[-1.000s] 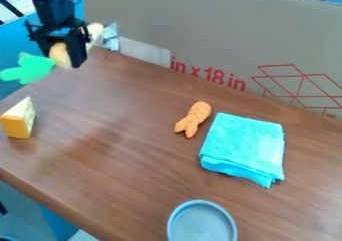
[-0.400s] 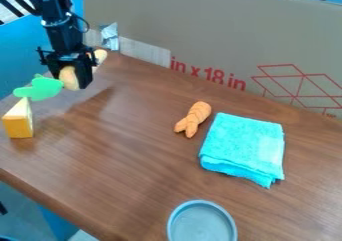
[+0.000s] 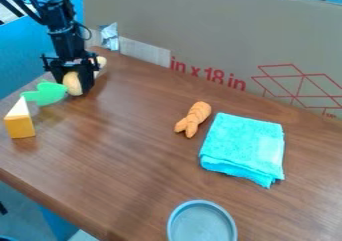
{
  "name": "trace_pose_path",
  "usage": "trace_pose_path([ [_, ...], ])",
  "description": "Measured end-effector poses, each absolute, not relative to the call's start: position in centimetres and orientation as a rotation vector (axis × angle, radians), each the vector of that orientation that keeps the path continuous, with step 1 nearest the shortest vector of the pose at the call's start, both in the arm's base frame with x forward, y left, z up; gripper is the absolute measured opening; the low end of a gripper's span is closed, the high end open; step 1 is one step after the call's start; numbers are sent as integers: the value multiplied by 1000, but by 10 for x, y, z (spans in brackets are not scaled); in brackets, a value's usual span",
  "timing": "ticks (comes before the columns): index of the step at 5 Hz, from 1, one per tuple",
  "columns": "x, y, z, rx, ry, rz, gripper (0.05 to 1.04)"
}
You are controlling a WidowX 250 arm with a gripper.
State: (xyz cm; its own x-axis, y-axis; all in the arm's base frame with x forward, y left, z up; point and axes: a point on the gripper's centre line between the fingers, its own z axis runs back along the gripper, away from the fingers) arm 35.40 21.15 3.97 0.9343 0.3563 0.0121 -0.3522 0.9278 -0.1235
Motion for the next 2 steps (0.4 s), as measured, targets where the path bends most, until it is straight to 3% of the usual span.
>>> trace_pose_path([
  [2,362,216,36,-122,-43,366,689],
])
